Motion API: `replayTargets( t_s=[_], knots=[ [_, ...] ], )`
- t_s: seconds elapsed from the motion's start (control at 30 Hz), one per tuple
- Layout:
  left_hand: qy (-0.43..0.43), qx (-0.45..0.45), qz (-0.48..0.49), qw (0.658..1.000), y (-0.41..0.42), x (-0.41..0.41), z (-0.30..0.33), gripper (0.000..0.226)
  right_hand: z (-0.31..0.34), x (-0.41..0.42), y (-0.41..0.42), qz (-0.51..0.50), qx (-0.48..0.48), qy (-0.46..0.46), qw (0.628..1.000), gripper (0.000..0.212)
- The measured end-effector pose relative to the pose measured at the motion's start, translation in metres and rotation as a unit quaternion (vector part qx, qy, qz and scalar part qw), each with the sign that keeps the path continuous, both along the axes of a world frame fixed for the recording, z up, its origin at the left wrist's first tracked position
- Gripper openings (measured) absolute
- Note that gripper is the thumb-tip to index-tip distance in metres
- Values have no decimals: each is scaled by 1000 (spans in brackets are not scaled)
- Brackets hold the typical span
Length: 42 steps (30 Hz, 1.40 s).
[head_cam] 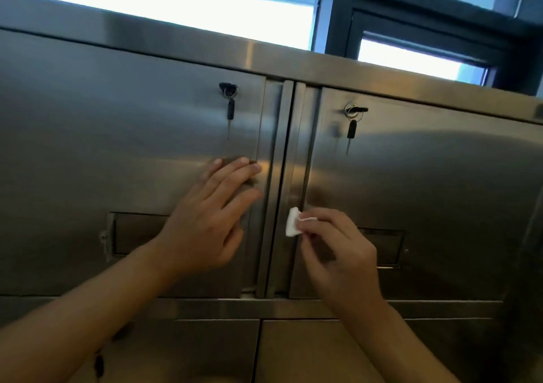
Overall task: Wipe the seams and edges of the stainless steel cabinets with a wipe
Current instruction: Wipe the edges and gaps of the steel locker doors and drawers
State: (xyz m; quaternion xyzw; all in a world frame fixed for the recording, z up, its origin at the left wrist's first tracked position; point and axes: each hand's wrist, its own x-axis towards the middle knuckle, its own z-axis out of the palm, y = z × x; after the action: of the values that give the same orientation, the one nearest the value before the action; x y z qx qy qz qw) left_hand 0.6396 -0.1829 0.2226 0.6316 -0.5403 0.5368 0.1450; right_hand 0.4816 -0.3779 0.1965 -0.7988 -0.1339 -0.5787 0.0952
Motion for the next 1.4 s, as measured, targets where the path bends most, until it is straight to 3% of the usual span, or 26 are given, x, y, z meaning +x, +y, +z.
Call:
replayTargets(
  t_s=[0.23,0.43,0.6,0.73,1.03,1.3,1.4],
  knots=[
    [-71,41,28,996,-32,2,56,55,73,4,-7,-22,-49,-71,996,17],
    [-116,27,45,992,-38,21,46,62,134,29,-12,-48,-86,-113,989,14],
    [-91,-10,11,996,-40,23,45,56,163,64,-12,-51,-74,-132,987,13],
    [-59,-37,-32,997,-39,21,44,51,154,73,-6,-62,-58,-154,984,13],
    [-23,-55,-91,994,-42,23,43,63,76,60,-1,-60,-67,-82,993,22],
    [-87,-18,24,996,-40,23,44,67,77,43,-2,-45,-81,7,996,19],
    [-85,-14,44,995,-40,22,44,69,104,28,-9,-89,-94,-28,991,19]
  ],
)
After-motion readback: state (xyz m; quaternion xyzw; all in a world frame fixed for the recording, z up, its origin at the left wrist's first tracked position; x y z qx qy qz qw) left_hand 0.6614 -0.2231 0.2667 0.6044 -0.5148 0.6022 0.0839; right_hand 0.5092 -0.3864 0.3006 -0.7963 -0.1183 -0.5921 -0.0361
